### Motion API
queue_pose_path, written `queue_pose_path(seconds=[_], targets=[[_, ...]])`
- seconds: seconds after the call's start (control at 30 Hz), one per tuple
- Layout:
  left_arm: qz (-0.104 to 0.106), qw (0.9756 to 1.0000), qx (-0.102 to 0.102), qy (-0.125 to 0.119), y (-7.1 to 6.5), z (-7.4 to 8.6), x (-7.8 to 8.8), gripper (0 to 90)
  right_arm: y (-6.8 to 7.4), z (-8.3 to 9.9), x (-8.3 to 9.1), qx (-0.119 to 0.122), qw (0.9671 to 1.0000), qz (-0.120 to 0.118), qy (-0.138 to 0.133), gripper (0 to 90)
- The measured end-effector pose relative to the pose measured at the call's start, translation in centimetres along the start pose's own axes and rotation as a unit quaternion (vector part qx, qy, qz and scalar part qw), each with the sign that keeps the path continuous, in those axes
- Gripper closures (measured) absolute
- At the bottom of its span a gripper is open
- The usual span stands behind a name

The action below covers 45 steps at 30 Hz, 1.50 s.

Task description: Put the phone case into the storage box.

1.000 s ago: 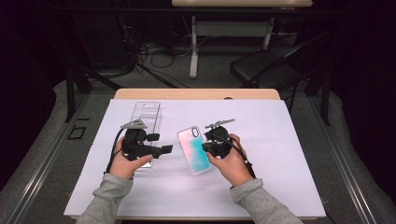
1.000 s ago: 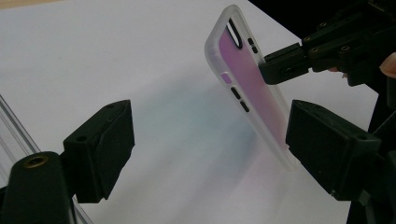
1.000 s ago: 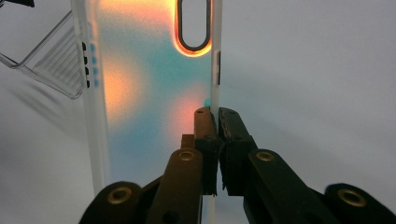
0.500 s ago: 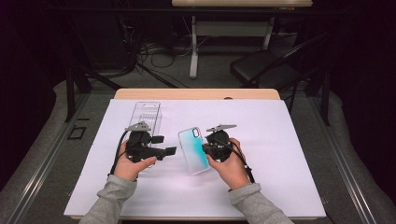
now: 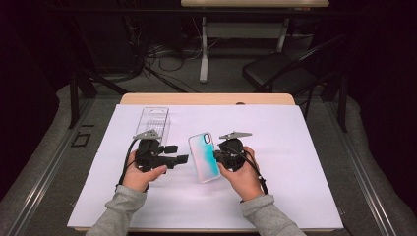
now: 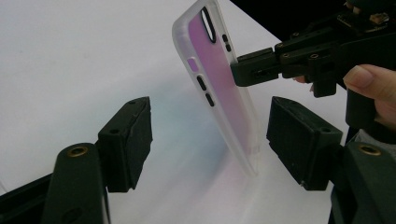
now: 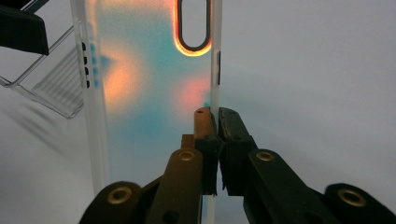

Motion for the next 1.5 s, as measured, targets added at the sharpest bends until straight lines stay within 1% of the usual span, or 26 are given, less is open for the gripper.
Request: queue_pose_path(seconds=[0.07, 0.23, 0.37, 0.43, 0.53, 0.63, 0.7, 0.87, 0.93, 1.0, 1.03, 1.07, 1.13, 1.23, 1.3, 1.37, 1.43, 1.5], targets=[[0.003, 1.0, 0.008, 0.001, 0.0, 0.1, -0.1, 32.1, 0.0, 0.0, 0.1, 0.0, 1.0, 0.0, -0.003, 87.1], [0.009, 0.9999, 0.015, 0.001, -0.2, 0.1, -0.2, 36.1, 0.1, -0.1, 0.2, -0.002, 1.0, -0.003, -0.008, 87.1], [0.016, 0.9997, 0.021, 0.0, -0.2, 0.1, -0.3, 36.5, 0.2, -0.1, 0.3, -0.003, 0.9999, -0.005, -0.01, 87.1], [0.016, 0.9995, 0.025, 0.005, -0.3, 0.2, -0.3, 36.5, 0.3, -0.1, 0.3, -0.003, 0.9999, -0.005, -0.011, 87.0], [0.015, 0.9993, 0.032, 0.005, -0.3, 0.2, -0.4, 36.5, 0.4, -0.1, 0.3, -0.002, 0.9999, -0.006, -0.012, 87.1], [0.022, 0.999, 0.039, 0.0, -0.3, 0.2, -0.4, 36.8, 0.5, -0.1, 0.3, 0.0, 0.9999, -0.006, -0.012, 87.1], [0.024, 0.999, 0.038, -0.003, -0.3, 0.2, -0.4, 39.6, 0.5, -0.1, 0.3, 0.001, 0.9999, -0.007, -0.012, 87.1], [0.025, 0.999, 0.037, -0.005, -0.4, 0.2, -0.4, 40.3, 0.7, -0.1, 0.4, 0.004, 0.9999, -0.008, -0.012, 87.0], [0.021, 0.9991, 0.036, -0.005, -0.4, 0.3, -0.4, 40.6, 0.9, 0.0, 0.4, 0.003, 0.9999, -0.009, -0.011, 87.0], [0.021, 0.999, 0.039, -0.004, -0.3, 0.3, -0.5, 40.6, 1.0, 0.0, 0.4, 0.006, 0.9999, -0.009, -0.011, 87.0], [0.022, 0.9988, 0.044, -0.005, -0.4, 0.4, -0.5, 40.6, 1.1, 0.0, 0.4, 0.007, 0.9999, -0.01, -0.011, 87.0], [0.023, 0.9988, 0.043, -0.003, -0.3, 0.4, -0.6, 40.6, 1.1, 0.0, 0.4, 0.006, 0.9999, -0.011, -0.011, 87.1], [0.025, 0.9979, 0.06, -0.004, -0.5, 0.5, -0.7, 40.7, 1.3, 0.0, 0.4, 0.008, 0.9998, -0.012, -0.011, 87.0], [0.019, 0.9972, 0.072, -0.005, -0.4, 0.7, -0.9, 40.7, 1.5, 0.1, 0.4, 0.011, 0.9998, -0.014, -0.01, 87.1], [0.022, 0.9964, 0.082, -0.011, -0.4, 0.8, -1.0, 43.6, 1.6, 0.1, 0.4, 0.012, 0.9997, -0.015, -0.011, 87.1], [0.026, 0.996, 0.085, -0.011, -0.4, 0.9, -1.0, 46.8, 1.7, 0.1, 0.4, 0.013, 0.9997, -0.016, -0.011, 87.0], [0.022, 0.9963, 0.083, -0.012, -0.4, 0.9, -1.0, 48.3, 1.8, 0.1, 0.4, 0.013, 0.9997, -0.017, -0.011, 87.1], [0.021, 0.9962, 0.083, -0.013, -0.3, 1.0, -1.0, 50.5, 1.9, 0.1, 0.4, 0.014, 0.9997, -0.018, -0.012, 87.1]])
Point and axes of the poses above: each handheld gripper's, and its own axes: x roughly backward along the jaws, z roughly out of its underside, y roughly to its left, the point moved 3 cm from there along -x, roughly forward along the jaws, and after that the axes turned 10 degrees about -x, right-handed, at the moved point
